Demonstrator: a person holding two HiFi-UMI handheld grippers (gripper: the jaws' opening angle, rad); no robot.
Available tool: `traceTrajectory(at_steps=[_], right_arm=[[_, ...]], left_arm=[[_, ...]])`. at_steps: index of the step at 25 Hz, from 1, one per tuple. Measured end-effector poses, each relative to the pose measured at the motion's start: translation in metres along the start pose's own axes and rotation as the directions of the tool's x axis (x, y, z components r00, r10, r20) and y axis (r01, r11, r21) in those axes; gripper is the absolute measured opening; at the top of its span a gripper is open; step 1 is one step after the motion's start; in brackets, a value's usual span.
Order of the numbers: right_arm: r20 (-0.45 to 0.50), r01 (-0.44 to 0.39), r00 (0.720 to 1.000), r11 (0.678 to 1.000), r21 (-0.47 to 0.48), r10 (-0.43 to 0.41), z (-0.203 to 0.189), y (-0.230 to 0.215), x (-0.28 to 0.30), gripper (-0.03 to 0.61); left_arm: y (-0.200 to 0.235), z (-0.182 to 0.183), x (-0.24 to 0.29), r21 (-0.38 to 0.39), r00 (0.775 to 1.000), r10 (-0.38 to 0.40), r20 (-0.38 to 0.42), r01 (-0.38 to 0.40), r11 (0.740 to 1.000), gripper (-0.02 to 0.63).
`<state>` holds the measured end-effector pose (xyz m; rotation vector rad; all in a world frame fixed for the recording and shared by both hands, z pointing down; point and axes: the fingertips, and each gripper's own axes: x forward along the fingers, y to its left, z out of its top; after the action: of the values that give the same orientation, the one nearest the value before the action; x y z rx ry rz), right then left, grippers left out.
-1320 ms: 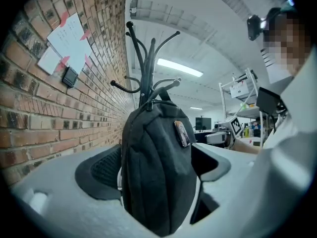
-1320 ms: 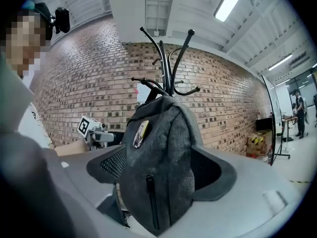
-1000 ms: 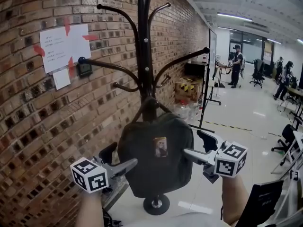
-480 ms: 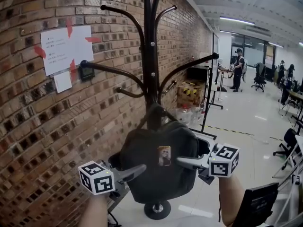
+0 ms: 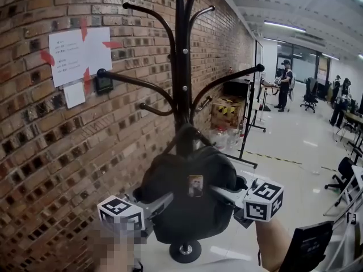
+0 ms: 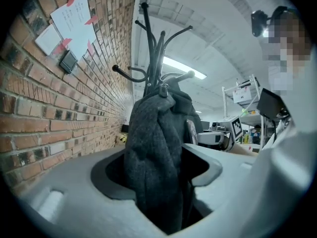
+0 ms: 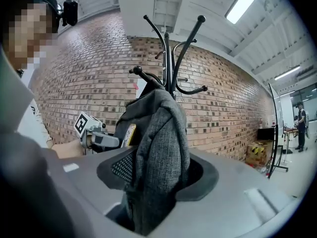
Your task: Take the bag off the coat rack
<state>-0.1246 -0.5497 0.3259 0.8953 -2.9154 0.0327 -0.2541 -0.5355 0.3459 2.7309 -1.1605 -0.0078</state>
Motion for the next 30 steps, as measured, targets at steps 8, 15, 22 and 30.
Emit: traceTrajectory(at_steps=[8,15,22,30], right_arm=[[0.002,-0.019,1.000,1.000,0.023,0.019,0.009,0.007,-0.004,0.164],[0.066,-0.058,0.996,0.998,0.020,0.057,0.033,0.026,-0.030,0.158],[0.069,-0.101,0.993,0.994,0.031,0.099,0.023,0.064,-0.078,0.164],[0.031,-0.140,0.990,0.987,0.076,0.138,-0.026,0.134,-0.192,0.170]], left_arm=[[-0.008,0.008,-0.006,-0.037,0.999,0.042,-0.015,-0.043,0.998,0.272],[-0.043,0.032,-0.025,0.012,0.997,0.075,0.004,-0.075,0.997,0.268],[-0.098,0.014,-0.056,0.003,0.995,0.097,-0.005,-0.097,0.995,0.270],[-0.223,-0.048,-0.103,-0.053,0.992,0.120,-0.041,-0.123,0.991,0.270]])
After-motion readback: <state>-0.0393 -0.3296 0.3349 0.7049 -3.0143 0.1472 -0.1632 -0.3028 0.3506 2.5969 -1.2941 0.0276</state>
